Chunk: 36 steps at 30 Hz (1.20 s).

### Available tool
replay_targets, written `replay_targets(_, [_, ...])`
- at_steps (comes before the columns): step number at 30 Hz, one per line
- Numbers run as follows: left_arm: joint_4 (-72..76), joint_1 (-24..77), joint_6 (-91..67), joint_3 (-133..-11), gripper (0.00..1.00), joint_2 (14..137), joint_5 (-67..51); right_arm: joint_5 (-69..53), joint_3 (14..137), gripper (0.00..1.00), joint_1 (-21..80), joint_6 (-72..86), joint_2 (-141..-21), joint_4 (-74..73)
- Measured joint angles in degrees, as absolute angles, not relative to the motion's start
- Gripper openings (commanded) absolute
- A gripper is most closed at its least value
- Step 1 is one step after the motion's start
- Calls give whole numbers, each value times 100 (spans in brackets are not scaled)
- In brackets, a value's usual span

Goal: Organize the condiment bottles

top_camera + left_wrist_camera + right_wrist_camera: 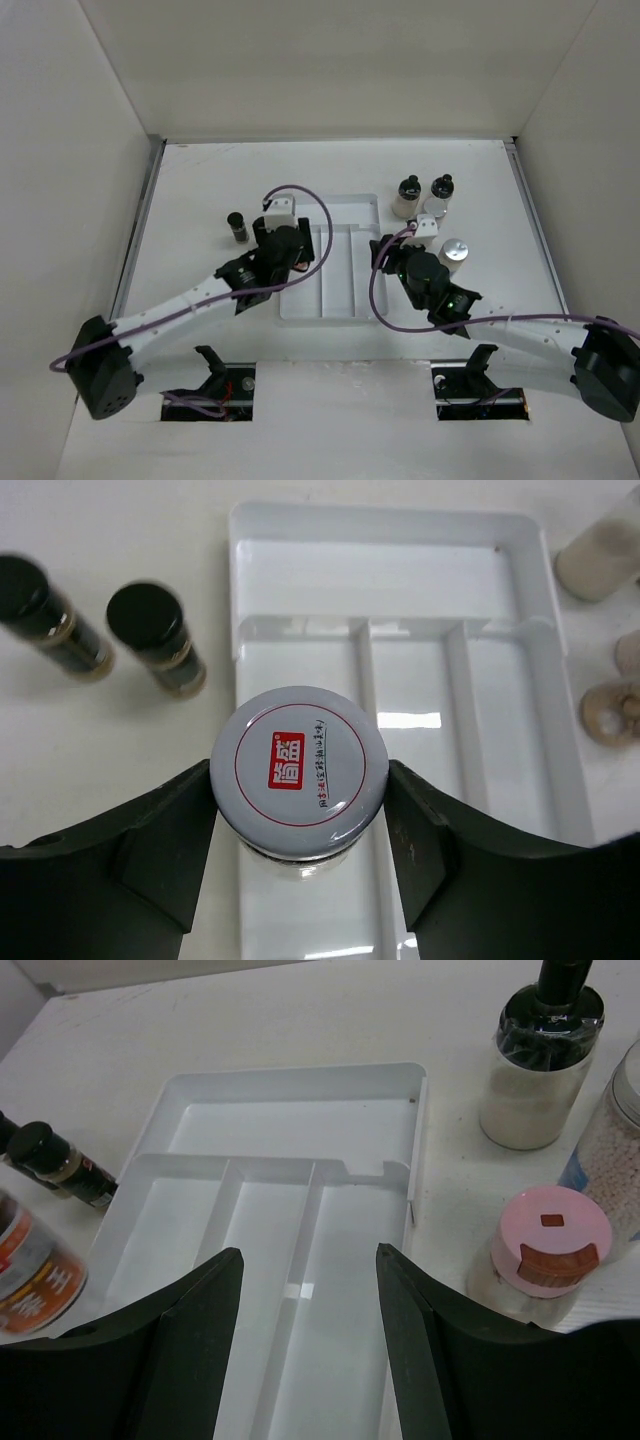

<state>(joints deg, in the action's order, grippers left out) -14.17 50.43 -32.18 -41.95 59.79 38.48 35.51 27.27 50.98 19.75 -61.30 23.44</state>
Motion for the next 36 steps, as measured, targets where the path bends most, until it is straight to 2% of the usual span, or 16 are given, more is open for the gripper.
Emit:
replay_targets(9, [126,3664,-2692,-5730,31,8630,2965,3548,2727,64,5015,2038,-6108,2364])
replay_targets(20, [932,3216,-2346,-6230,33,9863,2473,3548,2727,64,4989,2080,-6246,2362])
replay_targets(28, [1573,3304,-2014,-6222,40,10457,2777,3476,2727,81,4987,2102,-6257,2362])
replay_targets(31, [1780,3413,-1809,-6171,41,10536,3055,3448,2727,84,4980,2102,-6250,2359])
replay_targets(33, [1863,3481,-1680,-6169,46,10580,3218,3439,2727,85,4941,2104,-6224,2351])
replay_targets(36, [1942,3568,-1553,-6125,65,10597,3468,3454,2727,85,4781,2106,-6108,2261])
